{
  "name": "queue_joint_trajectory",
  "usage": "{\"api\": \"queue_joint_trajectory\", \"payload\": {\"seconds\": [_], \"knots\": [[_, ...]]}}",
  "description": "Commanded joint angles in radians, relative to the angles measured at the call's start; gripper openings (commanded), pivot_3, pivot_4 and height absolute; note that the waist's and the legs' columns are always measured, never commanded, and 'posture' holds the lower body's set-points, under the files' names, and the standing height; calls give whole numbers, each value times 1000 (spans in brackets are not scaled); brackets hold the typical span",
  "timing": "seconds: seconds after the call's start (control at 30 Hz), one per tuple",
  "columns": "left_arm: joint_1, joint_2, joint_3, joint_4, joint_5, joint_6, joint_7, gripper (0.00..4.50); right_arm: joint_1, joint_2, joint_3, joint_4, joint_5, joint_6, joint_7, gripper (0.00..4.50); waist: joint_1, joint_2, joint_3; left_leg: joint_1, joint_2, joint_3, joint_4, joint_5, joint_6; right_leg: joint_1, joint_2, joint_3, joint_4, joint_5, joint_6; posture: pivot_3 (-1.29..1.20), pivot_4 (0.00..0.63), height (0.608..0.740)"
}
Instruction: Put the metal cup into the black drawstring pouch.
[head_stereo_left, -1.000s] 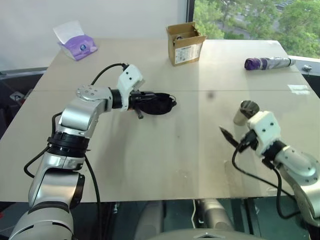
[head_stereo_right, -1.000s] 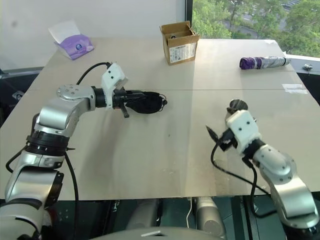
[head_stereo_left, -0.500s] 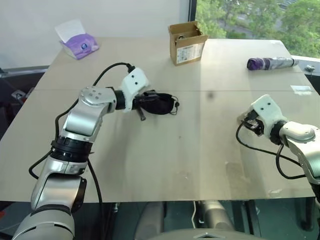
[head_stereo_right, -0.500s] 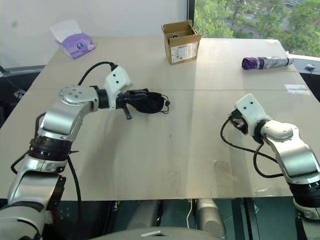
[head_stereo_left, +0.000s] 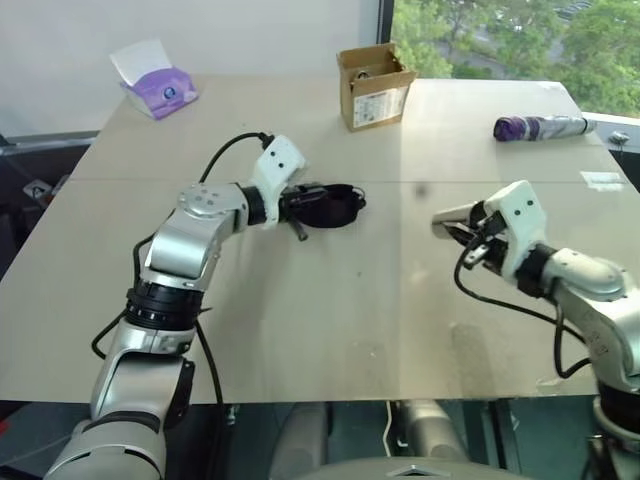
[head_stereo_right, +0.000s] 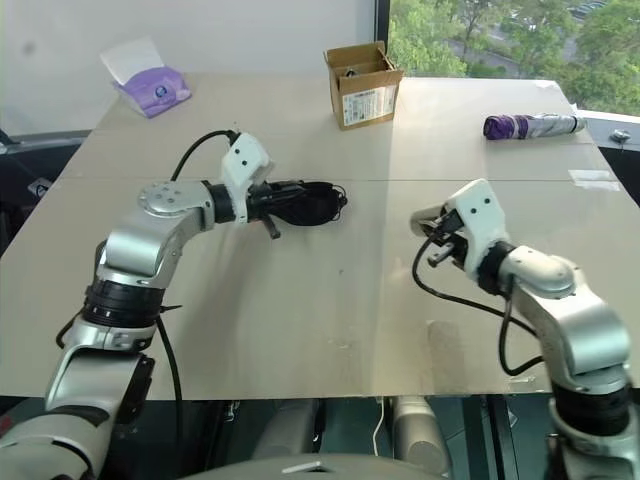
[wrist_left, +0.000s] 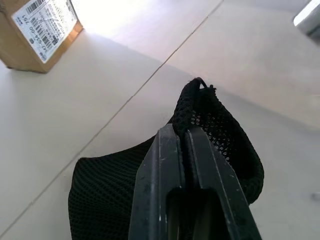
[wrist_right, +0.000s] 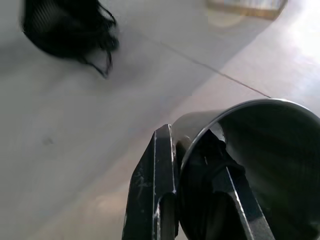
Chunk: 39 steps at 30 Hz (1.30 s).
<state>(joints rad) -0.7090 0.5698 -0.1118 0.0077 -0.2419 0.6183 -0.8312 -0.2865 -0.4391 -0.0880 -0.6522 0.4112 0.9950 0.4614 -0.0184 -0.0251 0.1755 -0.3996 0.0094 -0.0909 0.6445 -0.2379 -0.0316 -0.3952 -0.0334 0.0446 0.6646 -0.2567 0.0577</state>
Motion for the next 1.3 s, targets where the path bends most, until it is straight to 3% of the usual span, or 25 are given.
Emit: {"api": "queue_joint_trajectory", "payload": {"seconds": [0.03,0.27,0.43,0.6,0.73,0.97,1.3], "knots": [[-26,-23,48,-59,-47,34,20,0,-2,67,39,-35,3,-79,-46,53,-2,0,0,0,0,0,0,0,0,0,0,0,0,0,0,0,150,740],[-39,-58,40,-81,-62,113,58,0,-54,271,178,114,-40,-246,-105,53,-19,0,0,1,0,0,0,0,0,0,0,0,0,0,0,0,150,740],[-49,-71,6,-102,-51,132,63,0,-103,355,177,208,-26,-327,-108,53,-20,0,0,1,0,0,0,0,0,0,0,0,0,0,0,0,150,740],[-33,-26,-49,-100,8,67,43,0,-104,350,156,180,31,-307,-82,53,-22,0,0,1,0,0,-1,0,0,0,0,0,-1,0,0,0,150,740],[-37,-46,-23,-101,-23,72,47,0,-100,348,147,190,56,-301,-92,53,-21,0,0,1,0,0,-2,0,0,-1,0,0,0,0,0,0,150,740],[-11,-92,4,-165,-60,120,87,0,-83,345,277,309,-18,-384,-43,53,-24,0,0,1,0,0,-2,0,0,-1,0,0,0,0,0,0,150,740],[39,-117,18,-257,-113,200,131,0,-99,370,335,440,-87,-516,-11,53,-24,0,0,1,0,0,-2,0,0,-1,0,1,0,0,0,0,150,740]]}}
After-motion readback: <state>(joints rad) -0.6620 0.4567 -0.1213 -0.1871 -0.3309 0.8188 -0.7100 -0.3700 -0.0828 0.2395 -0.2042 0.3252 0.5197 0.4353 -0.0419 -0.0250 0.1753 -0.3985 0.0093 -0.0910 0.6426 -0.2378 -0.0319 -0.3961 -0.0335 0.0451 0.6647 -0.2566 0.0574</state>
